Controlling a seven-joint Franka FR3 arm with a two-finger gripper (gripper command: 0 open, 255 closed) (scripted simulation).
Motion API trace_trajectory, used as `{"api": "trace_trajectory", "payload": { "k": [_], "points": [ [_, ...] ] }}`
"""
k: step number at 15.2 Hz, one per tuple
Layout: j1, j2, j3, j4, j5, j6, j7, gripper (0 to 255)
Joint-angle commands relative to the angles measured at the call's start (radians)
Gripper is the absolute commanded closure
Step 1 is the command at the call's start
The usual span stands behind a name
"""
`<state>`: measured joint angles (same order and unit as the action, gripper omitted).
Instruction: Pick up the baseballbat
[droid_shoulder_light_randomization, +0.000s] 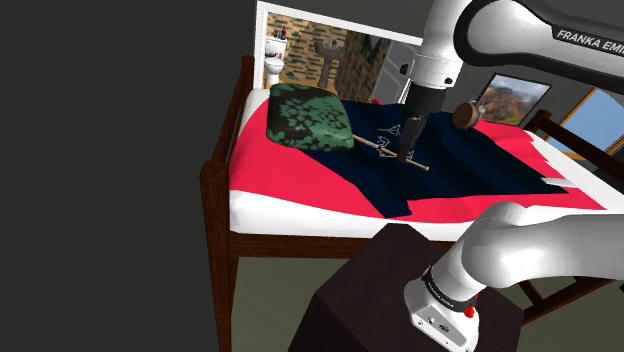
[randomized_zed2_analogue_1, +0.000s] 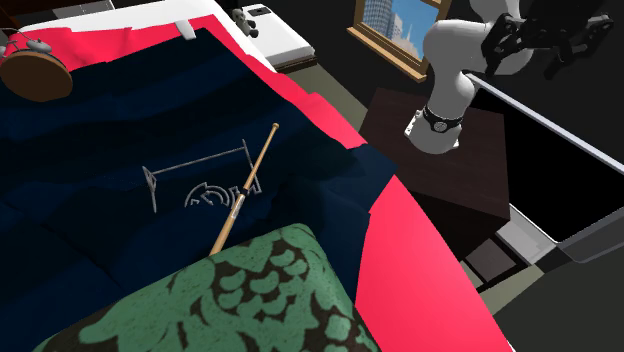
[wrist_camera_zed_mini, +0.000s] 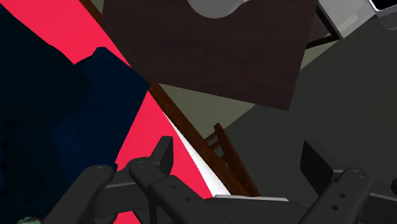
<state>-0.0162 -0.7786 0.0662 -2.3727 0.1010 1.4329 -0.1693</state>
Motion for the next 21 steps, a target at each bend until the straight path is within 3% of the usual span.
{"api": "trace_trajectory", "payload": {
  "k": [1, 11, 21],
  "points": [
    [0.0, 0.0, 0.0, 0.0, 0.0, 0.0, 0.0, 0],
    [-0.083, 0.153, -0.138, -0.069, -0.147, 0.24, -0.156, 0],
    [-0.155, 0.411, -0.273, -0.017, -0.238, 0.481, -0.292, 0]
  ]
}}
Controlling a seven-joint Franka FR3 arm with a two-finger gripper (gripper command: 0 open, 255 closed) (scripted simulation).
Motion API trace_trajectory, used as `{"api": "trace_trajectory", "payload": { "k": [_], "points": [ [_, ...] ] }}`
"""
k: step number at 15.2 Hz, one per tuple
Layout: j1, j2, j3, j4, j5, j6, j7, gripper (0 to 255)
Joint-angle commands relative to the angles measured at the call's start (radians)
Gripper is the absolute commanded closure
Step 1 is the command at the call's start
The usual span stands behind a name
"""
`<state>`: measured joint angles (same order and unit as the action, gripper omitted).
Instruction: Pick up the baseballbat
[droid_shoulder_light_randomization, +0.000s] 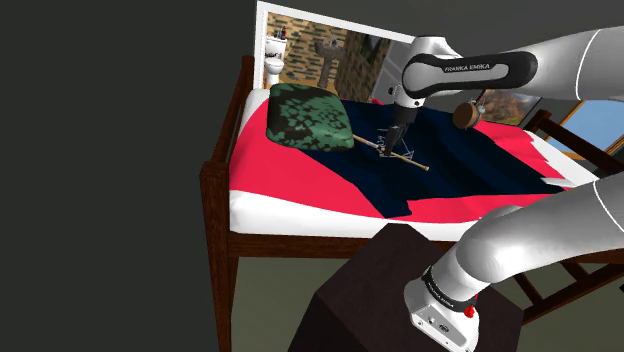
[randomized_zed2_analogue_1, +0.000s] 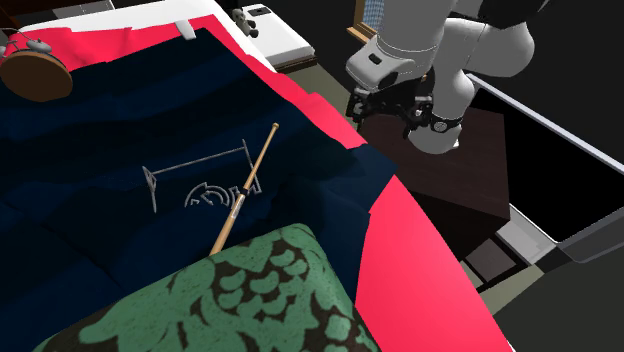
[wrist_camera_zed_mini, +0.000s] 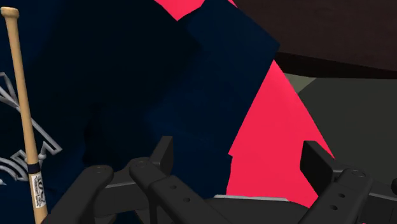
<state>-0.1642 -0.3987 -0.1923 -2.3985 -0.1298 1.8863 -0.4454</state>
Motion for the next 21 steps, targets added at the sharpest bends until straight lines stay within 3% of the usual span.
{"api": "trace_trajectory", "payload": {
  "k": [1, 10, 21],
  "points": [
    [-0.013, 0.061, -0.027, 0.021, -0.011, 0.05, -0.029, 0],
    [-0.062, 0.353, -0.127, 0.181, 0.007, 0.217, -0.164, 0],
    [-0.17, 0.741, -0.17, 0.506, 0.136, 0.311, -0.341, 0]
  ]
}}
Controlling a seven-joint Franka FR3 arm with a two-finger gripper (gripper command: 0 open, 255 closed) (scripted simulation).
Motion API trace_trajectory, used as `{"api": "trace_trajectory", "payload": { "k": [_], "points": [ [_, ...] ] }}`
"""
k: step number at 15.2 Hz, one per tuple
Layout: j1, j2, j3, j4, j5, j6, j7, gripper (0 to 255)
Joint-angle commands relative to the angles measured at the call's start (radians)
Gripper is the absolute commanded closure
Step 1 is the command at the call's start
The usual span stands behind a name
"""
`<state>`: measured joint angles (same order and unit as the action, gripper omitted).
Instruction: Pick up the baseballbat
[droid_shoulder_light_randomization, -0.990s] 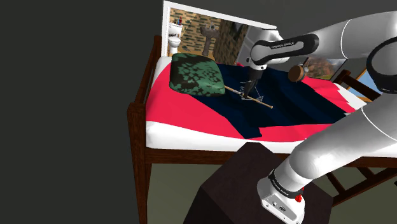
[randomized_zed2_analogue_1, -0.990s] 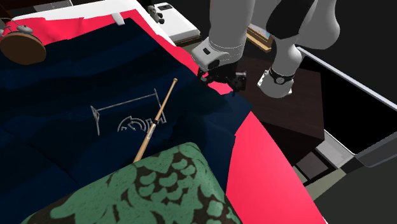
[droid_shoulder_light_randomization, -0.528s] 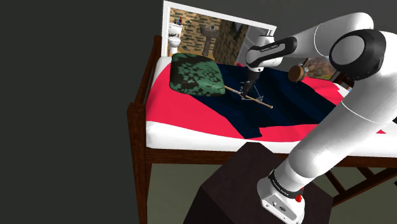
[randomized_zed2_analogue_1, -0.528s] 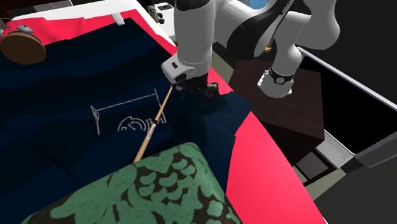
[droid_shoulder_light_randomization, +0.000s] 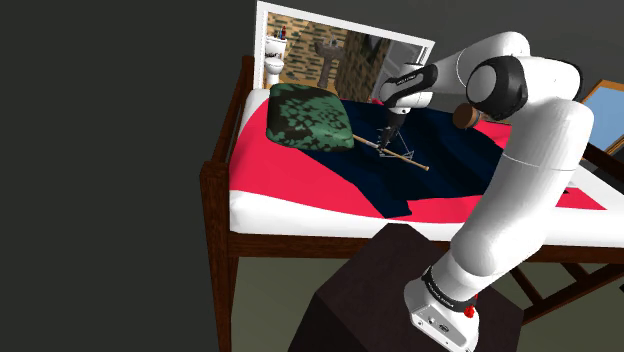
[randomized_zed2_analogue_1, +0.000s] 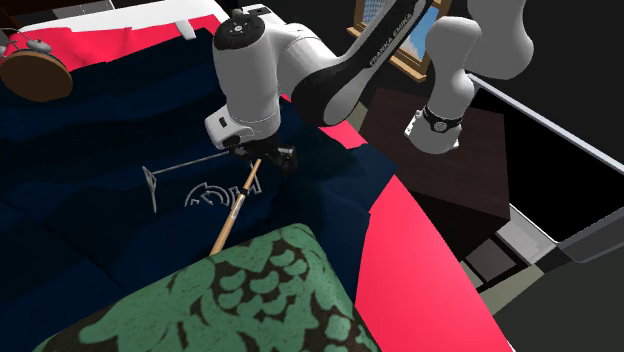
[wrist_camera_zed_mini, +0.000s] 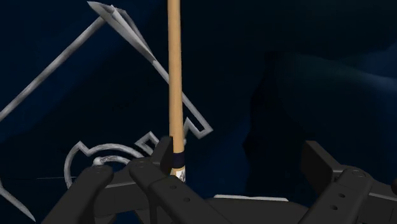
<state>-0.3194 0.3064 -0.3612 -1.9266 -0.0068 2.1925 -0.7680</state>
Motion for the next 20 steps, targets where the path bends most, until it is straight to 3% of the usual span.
{"api": "trace_trajectory", "payload": {
  "k": [1, 4, 13, 14, 20],
  "points": [
    [-0.029, 0.072, 0.0, 0.072, 0.026, 0.006, -0.032, 0],
    [-0.069, 0.169, 0.005, 0.18, 0.057, 0.003, -0.064, 0],
    [-0.078, 0.226, 0.018, 0.157, 0.075, 0.08, -0.068, 0],
    [-0.079, 0.225, 0.018, 0.157, 0.075, 0.08, -0.068, 255],
    [-0.08, 0.228, 0.018, 0.162, 0.076, 0.078, -0.07, 255]
  ]
}}
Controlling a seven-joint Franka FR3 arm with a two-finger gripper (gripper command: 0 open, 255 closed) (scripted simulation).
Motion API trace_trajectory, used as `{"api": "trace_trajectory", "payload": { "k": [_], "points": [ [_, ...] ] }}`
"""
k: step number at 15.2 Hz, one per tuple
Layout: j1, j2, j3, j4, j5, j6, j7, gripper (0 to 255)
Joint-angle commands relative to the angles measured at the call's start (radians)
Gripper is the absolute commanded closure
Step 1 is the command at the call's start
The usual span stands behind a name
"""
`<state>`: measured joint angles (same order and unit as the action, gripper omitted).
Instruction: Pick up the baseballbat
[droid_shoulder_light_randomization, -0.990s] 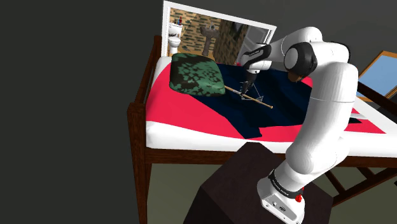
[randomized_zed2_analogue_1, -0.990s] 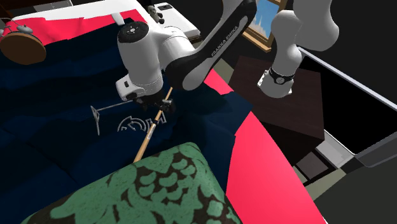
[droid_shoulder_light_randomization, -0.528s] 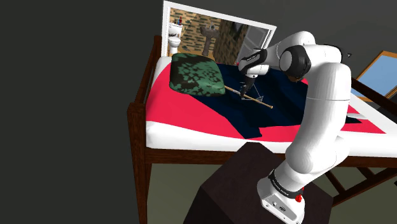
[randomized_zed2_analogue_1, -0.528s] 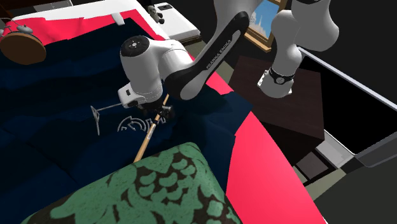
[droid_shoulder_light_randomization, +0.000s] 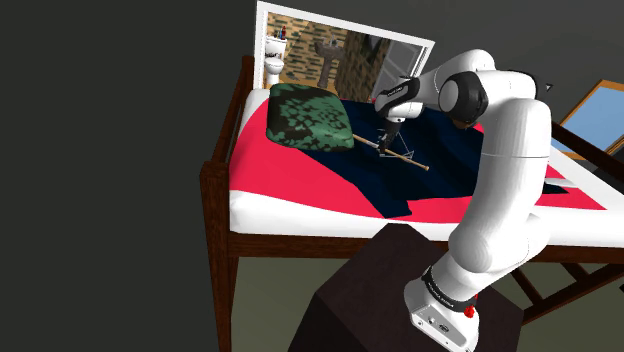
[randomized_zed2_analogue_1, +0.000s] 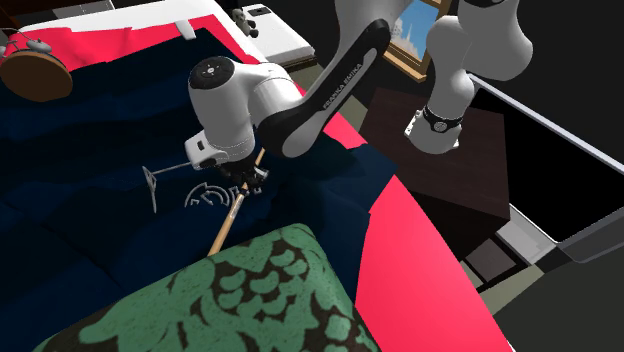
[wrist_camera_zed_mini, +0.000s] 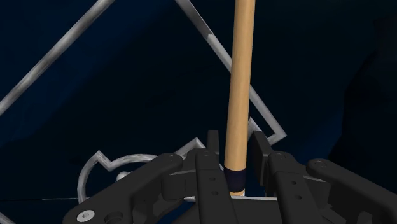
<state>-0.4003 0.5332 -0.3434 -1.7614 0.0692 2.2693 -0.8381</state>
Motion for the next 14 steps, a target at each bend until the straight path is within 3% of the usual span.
{"api": "trace_trajectory", "payload": {
  "k": [1, 14],
  "points": [
    [-0.001, 0.005, 0.001, 0.001, 0.001, 0.0, -0.001, 255],
    [0.015, -0.081, -0.017, 0.029, -0.027, -0.111, 0.008, 255]
  ]
}}
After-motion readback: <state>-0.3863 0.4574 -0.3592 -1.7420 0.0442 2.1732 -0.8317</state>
